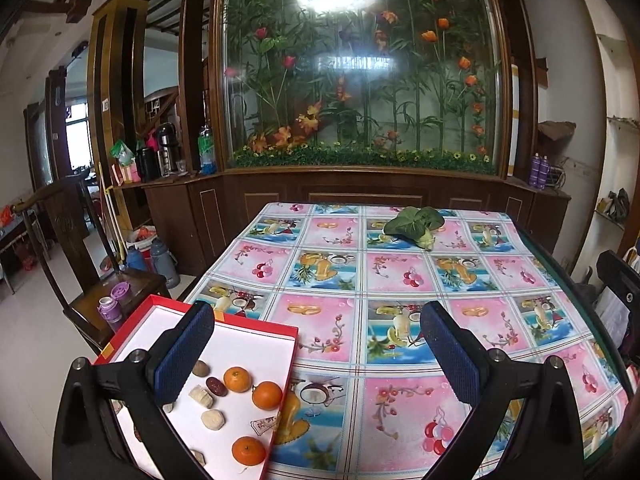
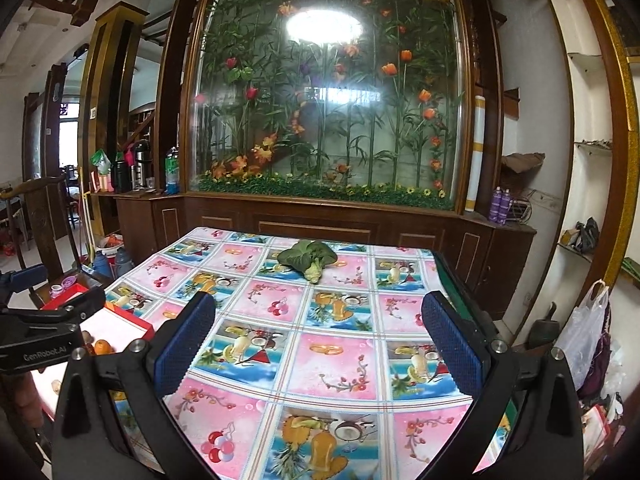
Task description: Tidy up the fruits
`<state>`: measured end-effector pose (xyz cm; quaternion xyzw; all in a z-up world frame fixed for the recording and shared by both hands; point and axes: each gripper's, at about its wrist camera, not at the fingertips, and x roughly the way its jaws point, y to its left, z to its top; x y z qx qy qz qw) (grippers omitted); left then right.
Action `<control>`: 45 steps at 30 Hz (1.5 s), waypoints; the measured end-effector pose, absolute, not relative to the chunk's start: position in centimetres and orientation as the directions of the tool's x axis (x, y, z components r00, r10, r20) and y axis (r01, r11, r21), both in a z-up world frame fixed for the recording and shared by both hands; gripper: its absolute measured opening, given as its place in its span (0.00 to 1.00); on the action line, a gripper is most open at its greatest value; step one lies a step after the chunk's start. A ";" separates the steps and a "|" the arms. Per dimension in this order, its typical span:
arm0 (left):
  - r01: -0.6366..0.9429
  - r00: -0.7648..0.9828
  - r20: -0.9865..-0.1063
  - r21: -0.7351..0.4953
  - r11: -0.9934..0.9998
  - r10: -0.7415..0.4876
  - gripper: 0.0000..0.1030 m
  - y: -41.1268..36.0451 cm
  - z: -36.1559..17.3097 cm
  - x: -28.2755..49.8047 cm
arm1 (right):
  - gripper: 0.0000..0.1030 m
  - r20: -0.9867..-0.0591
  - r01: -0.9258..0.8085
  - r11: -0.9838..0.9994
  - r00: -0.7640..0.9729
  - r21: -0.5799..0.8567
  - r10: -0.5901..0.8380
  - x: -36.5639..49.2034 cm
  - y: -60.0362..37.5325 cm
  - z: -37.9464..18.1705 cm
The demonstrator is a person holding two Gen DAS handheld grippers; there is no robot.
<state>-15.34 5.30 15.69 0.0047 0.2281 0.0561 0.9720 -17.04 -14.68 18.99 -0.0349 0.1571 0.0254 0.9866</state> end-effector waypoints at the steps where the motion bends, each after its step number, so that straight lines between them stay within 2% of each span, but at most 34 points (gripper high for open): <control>1: -0.109 0.889 -0.442 0.043 0.993 0.117 1.00 5.3 15.7 -15.4 | 1.00 -0.317 -0.068 0.996 0.947 -0.053 0.048 -17.0 -14.6 18.9; 8: -0.188 0.886 -0.415 0.081 0.979 0.205 1.00 7.4 15.8 -17.6 | 1.00 -0.363 -0.199 0.980 0.912 0.014 0.190 -16.6 -11.2 17.7; 15: -0.423 0.812 -0.381 0.140 0.895 0.443 1.00 13.5 15.9 -22.5 | 1.00 -0.413 -0.494 0.869 0.786 0.030 0.461 -17.8 -1.2 15.6; 18: -0.521 0.759 -0.356 0.171 0.836 0.545 1.00 15.8 16.4 -24.6 | 1.00 -0.408 -0.576 0.818 0.744 0.010 0.529 -18.9 2.8 15.3; 22: -0.589 0.711 -0.343 0.187 0.786 0.614 1.00 18.3 16.4 -26.9 | 1.00 -0.422 -0.656 0.755 0.683 0.004 0.596 -20.1 7.1 15.1; 32: -0.649 0.655 -0.400 0.138 0.748 0.642 1.00 21.6 15.4 -28.7 | 1.00 -0.462 -0.659 0.752 0.667 0.000 0.585 -20.1 10.5 14.3; 45: -0.671 0.637 -0.409 0.124 0.731 0.653 1.00 22.3 15.1 -28.8 | 1.00 -0.460 -0.652 0.757 0.681 -0.028 0.569 -20.4 10.7 14.2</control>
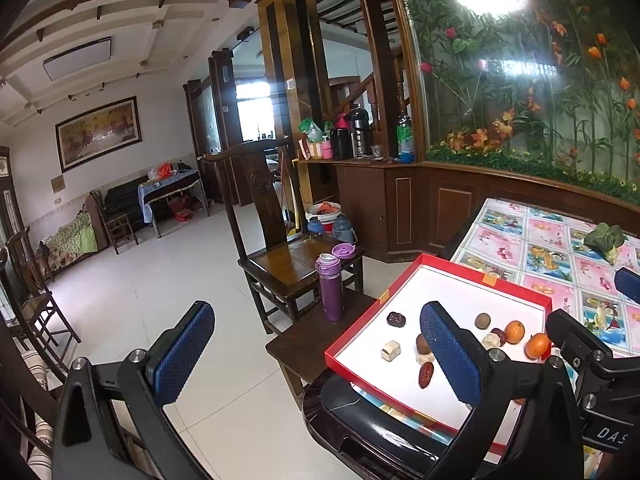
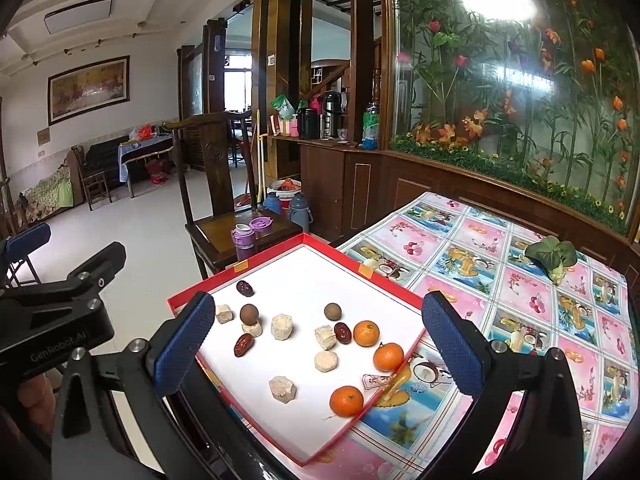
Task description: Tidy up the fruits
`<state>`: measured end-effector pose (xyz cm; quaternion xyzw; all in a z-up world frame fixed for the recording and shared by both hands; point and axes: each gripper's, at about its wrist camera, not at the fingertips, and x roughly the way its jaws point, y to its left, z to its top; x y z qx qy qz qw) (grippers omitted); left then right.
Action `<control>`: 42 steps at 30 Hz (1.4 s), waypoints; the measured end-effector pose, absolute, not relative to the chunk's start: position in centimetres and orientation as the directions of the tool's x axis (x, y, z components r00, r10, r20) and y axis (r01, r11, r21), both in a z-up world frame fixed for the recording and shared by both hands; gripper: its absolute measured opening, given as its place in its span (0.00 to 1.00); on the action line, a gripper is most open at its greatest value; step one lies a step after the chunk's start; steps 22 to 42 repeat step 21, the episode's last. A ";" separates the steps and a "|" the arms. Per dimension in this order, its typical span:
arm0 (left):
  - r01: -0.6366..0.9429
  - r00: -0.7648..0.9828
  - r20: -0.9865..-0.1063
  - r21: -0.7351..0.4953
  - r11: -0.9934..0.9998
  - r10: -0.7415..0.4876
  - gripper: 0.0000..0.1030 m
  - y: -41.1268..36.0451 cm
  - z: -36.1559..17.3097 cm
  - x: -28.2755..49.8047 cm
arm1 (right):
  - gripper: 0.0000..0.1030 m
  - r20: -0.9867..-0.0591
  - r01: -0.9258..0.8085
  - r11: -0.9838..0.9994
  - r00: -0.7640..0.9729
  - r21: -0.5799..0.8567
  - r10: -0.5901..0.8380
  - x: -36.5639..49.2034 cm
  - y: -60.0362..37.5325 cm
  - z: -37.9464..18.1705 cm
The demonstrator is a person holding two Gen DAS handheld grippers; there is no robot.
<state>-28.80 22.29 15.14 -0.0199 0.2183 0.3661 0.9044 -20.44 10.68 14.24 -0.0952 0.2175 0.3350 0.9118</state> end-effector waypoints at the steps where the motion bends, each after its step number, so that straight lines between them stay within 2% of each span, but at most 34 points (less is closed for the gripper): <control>1: -0.668 0.638 -0.411 0.124 0.733 0.651 1.00 22.3 15.1 -28.8 | 1.00 -0.459 -0.649 0.760 0.685 -0.033 0.566 -20.4 10.6 14.3; 42: -0.635 0.671 -0.398 0.127 0.762 0.625 1.00 21.8 15.0 -27.4 | 1.00 -0.473 -0.612 0.790 0.707 -0.039 0.525 -18.4 10.5 13.7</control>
